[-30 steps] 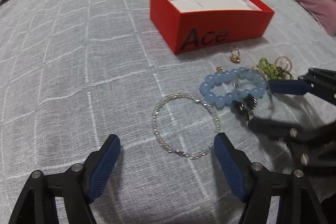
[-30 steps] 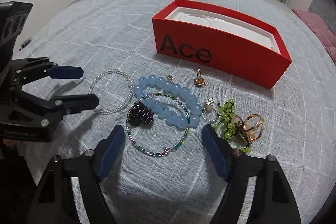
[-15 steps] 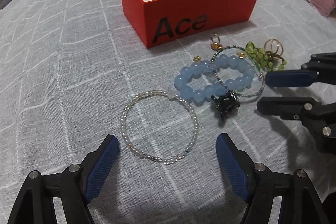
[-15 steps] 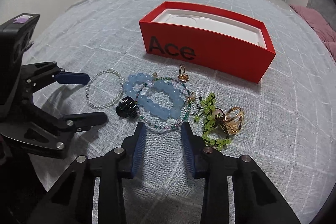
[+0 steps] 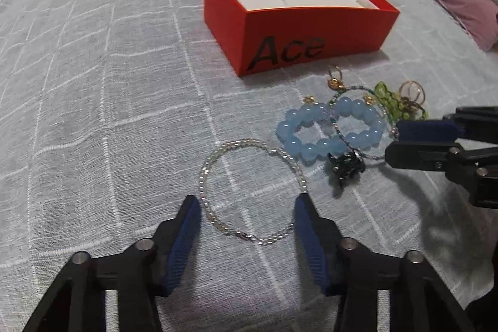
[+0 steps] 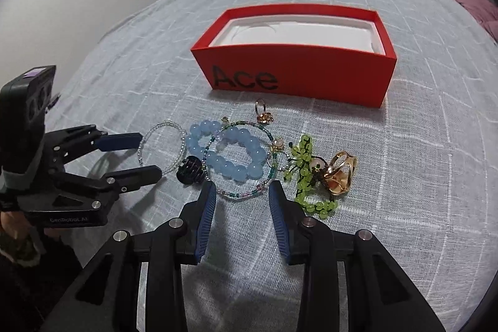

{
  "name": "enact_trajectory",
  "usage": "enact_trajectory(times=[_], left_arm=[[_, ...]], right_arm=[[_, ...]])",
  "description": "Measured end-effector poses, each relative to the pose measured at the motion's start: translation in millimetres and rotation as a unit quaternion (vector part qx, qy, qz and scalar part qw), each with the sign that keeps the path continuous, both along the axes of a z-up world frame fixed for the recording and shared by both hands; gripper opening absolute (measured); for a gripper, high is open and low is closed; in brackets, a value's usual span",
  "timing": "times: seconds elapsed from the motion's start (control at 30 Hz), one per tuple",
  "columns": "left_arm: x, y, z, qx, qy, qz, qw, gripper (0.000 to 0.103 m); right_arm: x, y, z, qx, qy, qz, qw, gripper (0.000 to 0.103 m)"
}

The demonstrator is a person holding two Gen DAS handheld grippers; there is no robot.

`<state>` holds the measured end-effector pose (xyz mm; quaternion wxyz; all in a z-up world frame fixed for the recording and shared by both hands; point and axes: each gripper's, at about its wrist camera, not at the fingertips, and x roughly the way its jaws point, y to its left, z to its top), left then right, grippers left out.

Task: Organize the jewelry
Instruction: 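Grasp the clear beaded bracelet with the left tool while the right grasps the green-beaded bracelet, then carry both bracelets into the red box and open both tools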

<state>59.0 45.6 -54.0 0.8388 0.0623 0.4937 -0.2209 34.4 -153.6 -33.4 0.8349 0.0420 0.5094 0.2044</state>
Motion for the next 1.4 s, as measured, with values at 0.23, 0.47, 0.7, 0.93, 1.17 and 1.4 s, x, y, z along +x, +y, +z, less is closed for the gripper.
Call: enact_trajectory(times=[0.23,0.47,0.7,0.93,1.17,1.4], left_arm=[[5.1,8.3,-3.3,0.004,0.005,0.035,0.9994,0.024],[6.4,9.6,-3.2,0.011,0.001,0.063,0.9979,0.005],[5.8,11.3,-0.7,0.006,-0.003,0.077,0.997,0.0],[10.0,8.8,-0.7,0.004,-0.001,0.081,0.9967,0.0],[11.8,11.3,0.1,0.001,0.003,0.081,0.9967,0.0],[12.5,12.2,1.4,-0.002,0.004,0.085,0.9964,0.0]], right_arm=[[7.4,-3.2,-8.8,-0.006,0.017,-0.019,1.0,0.016],[8.4,-7.9,-7.1,-0.006,0.018,-0.027,0.999,0.004],[2.5,-13.2,17.0,0.0,-0.027,-0.016,1.0,0.006],[17.5,3.7,17.4,-0.053,-0.04,0.025,0.997,0.009],[33.3,10.6,8.3,-0.072,-0.028,0.05,0.996,0.028],[12.1,31.0,16.8,-0.048,-0.045,0.117,0.991,0.031]])
